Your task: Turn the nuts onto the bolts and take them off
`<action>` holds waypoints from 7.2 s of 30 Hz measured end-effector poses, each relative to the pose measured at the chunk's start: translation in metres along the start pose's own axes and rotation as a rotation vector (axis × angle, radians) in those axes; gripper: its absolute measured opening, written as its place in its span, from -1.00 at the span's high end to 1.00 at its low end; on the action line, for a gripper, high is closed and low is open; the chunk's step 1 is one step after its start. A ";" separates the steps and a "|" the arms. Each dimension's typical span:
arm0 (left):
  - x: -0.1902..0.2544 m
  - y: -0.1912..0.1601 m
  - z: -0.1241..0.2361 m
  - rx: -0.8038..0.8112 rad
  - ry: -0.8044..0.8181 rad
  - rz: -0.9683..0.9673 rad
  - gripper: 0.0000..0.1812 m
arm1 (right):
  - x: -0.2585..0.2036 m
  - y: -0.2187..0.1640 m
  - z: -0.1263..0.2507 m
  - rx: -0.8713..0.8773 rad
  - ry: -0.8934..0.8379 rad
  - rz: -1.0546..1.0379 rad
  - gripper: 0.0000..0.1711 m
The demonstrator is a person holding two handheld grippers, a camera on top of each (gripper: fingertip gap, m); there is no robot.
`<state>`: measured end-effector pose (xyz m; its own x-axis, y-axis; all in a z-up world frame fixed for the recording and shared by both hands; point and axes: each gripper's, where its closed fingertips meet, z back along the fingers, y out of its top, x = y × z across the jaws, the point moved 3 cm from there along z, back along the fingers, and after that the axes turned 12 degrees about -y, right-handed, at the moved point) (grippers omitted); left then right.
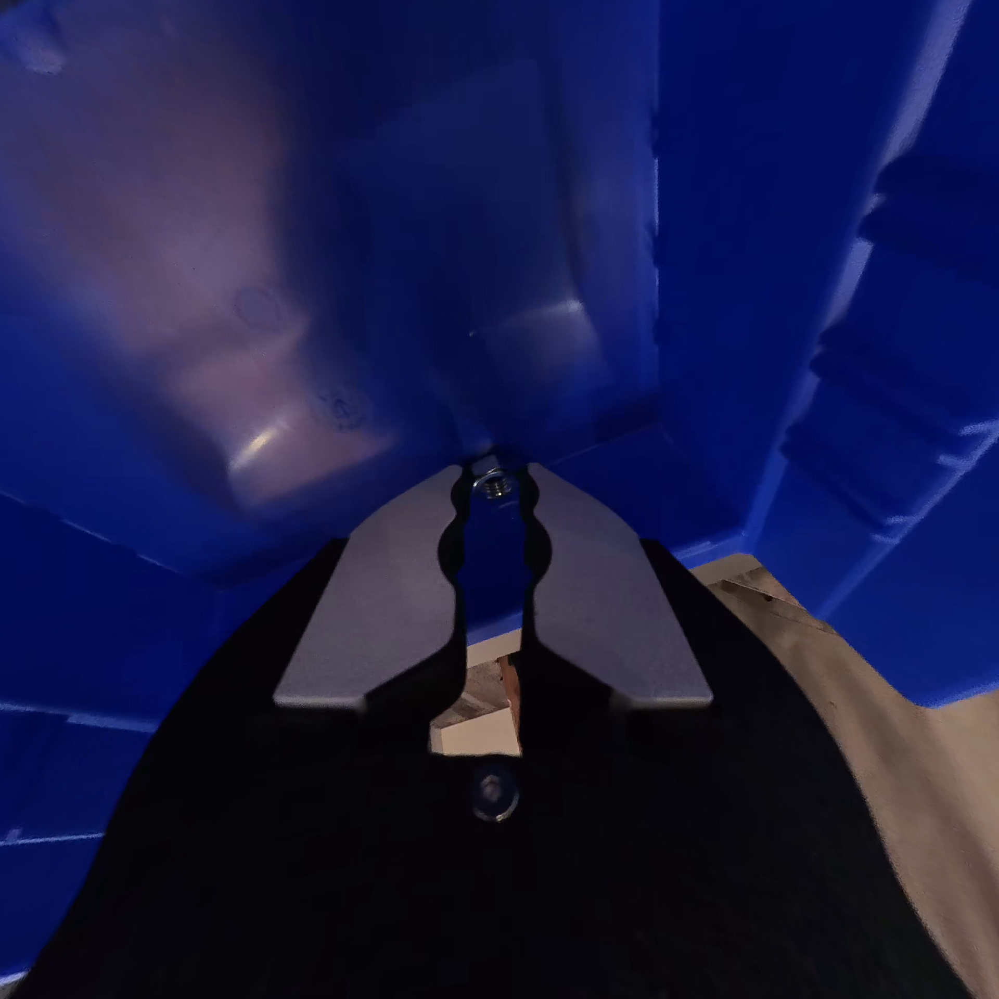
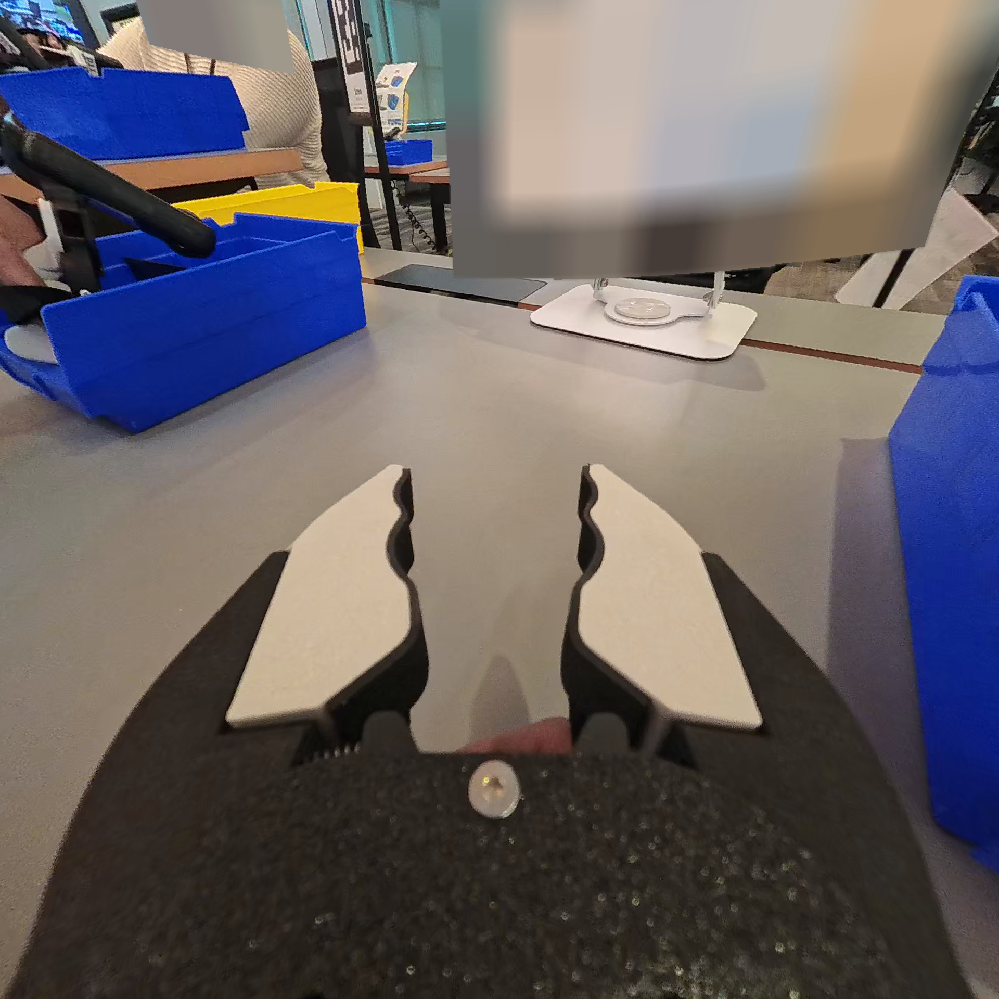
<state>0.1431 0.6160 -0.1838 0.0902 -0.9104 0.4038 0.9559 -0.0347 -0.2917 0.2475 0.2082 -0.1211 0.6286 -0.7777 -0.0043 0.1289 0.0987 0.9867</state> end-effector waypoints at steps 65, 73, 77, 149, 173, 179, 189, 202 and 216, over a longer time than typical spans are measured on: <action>0.251 0.249 -0.033 0.059 0.166 -1.145 0.96 | -0.023 0.023 0.023 0.023 0.016 0.116 0.36; 0.254 0.198 0.012 0.431 0.147 -1.114 0.58 | -0.017 0.023 0.019 0.014 0.017 0.107 0.36; 0.248 0.117 0.057 1.125 0.041 -0.906 0.49 | -0.010 0.020 0.014 -0.009 0.023 0.105 0.34; -0.101 0.157 0.117 0.544 0.333 0.121 0.93 | -0.029 0.010 0.009 -0.066 0.169 0.151 0.39; 0.181 0.000 0.047 0.958 0.134 -0.868 0.94 | -0.020 0.008 0.008 -0.075 0.116 0.182 0.40; 0.235 0.043 -0.028 0.448 0.033 -1.242 0.94 | -0.017 0.006 0.011 -0.087 0.113 0.181 0.40; 0.246 0.079 -0.078 0.073 -0.049 -1.377 0.94 | -0.014 -0.008 0.005 -0.153 0.118 0.218 0.39; 0.236 0.078 -0.088 0.071 -0.013 -1.402 0.81 | -0.011 -0.010 0.004 -0.167 0.115 0.218 0.39; 0.241 0.068 -0.090 0.929 0.019 -0.556 0.43 | -0.011 -0.011 0.002 -0.171 0.147 0.186 0.39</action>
<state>0.2044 0.3569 -0.1842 -0.4177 -0.8704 0.2606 0.7007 -0.1260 0.7023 0.2375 0.2150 -0.1318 0.7562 -0.6397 0.1380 0.1209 0.3438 0.9312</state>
